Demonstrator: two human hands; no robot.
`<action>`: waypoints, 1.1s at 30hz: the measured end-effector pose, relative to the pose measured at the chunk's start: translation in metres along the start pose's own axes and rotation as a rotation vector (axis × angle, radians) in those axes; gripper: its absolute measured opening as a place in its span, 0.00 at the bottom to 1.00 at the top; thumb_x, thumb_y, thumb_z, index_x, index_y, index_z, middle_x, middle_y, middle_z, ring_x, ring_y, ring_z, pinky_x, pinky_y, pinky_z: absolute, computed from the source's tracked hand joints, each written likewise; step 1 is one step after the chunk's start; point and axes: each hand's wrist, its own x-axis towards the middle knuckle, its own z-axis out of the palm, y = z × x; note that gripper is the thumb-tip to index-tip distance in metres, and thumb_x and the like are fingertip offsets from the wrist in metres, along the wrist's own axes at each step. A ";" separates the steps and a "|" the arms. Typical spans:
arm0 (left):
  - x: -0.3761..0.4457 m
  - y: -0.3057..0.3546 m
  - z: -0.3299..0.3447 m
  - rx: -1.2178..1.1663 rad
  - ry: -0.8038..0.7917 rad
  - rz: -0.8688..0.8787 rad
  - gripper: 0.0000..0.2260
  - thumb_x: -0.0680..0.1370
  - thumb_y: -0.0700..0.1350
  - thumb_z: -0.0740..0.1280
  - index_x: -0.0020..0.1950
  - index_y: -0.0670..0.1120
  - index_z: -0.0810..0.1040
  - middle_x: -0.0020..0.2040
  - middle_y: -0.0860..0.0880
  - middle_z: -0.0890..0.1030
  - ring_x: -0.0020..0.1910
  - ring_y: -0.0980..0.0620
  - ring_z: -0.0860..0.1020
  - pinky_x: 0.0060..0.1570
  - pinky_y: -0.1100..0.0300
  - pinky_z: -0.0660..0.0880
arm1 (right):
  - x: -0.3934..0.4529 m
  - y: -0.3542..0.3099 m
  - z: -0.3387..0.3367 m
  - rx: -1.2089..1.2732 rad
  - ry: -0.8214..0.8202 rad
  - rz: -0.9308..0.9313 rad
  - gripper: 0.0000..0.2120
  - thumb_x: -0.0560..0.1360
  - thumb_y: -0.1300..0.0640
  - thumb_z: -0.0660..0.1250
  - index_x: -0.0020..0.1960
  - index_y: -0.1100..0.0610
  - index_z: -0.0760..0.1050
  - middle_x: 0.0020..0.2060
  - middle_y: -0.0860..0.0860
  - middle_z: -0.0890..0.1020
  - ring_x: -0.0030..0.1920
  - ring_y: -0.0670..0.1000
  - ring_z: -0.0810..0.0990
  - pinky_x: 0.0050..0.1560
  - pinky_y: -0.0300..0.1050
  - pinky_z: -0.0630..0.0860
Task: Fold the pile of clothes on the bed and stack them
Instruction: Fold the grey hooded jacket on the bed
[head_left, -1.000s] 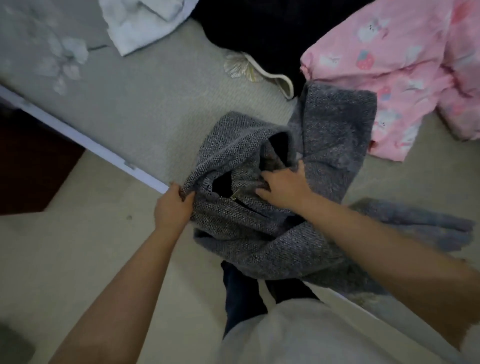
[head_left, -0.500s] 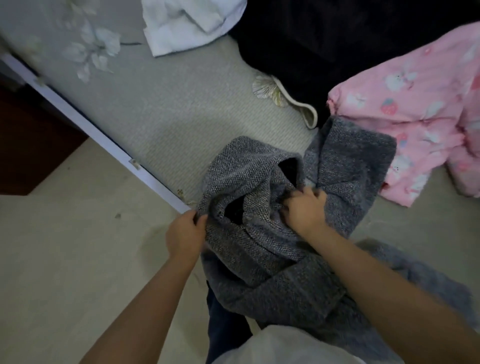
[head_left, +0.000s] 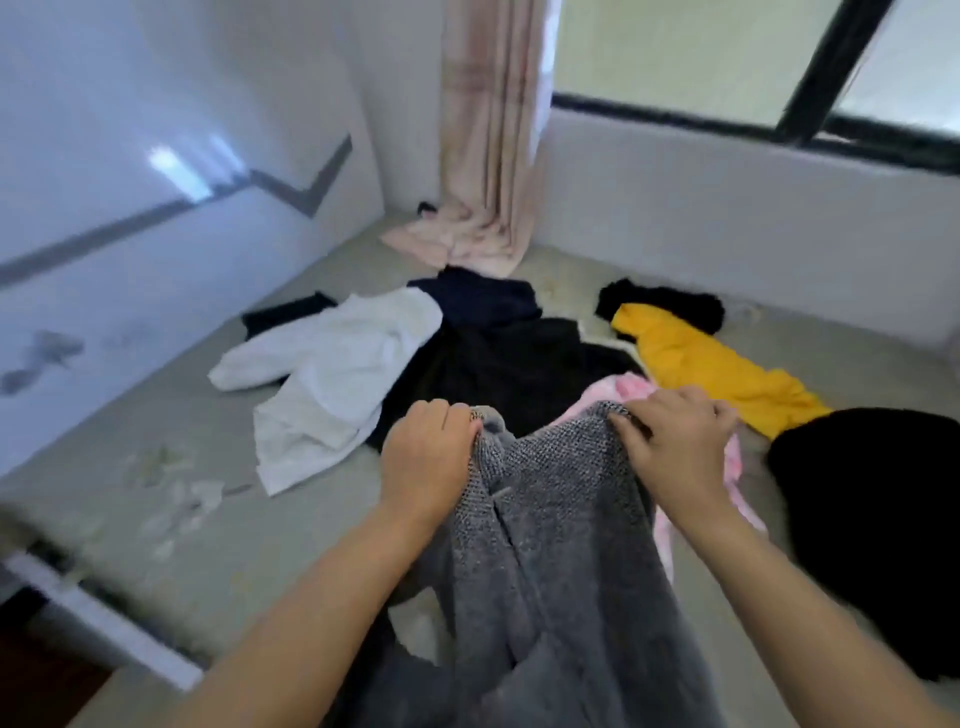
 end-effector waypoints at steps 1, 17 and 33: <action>0.028 0.005 -0.018 0.013 0.064 0.045 0.10 0.71 0.42 0.65 0.29 0.42 0.75 0.26 0.46 0.74 0.25 0.46 0.74 0.21 0.62 0.67 | 0.021 0.006 -0.019 0.002 0.083 0.013 0.04 0.62 0.59 0.71 0.30 0.58 0.80 0.26 0.53 0.78 0.34 0.58 0.80 0.43 0.48 0.59; 0.048 0.047 -0.125 0.011 0.109 0.234 0.10 0.75 0.39 0.66 0.42 0.31 0.75 0.37 0.32 0.76 0.33 0.35 0.77 0.26 0.51 0.69 | -0.002 -0.016 -0.165 -0.120 0.236 -0.147 0.03 0.65 0.65 0.70 0.34 0.65 0.78 0.29 0.60 0.79 0.28 0.59 0.78 0.36 0.47 0.72; -0.120 0.073 -0.259 -0.002 0.359 0.231 0.14 0.74 0.43 0.58 0.33 0.35 0.72 0.28 0.38 0.73 0.24 0.43 0.73 0.21 0.59 0.68 | -0.145 -0.109 -0.292 -0.080 0.365 -0.148 0.09 0.71 0.61 0.65 0.36 0.64 0.78 0.30 0.58 0.78 0.30 0.58 0.78 0.39 0.47 0.60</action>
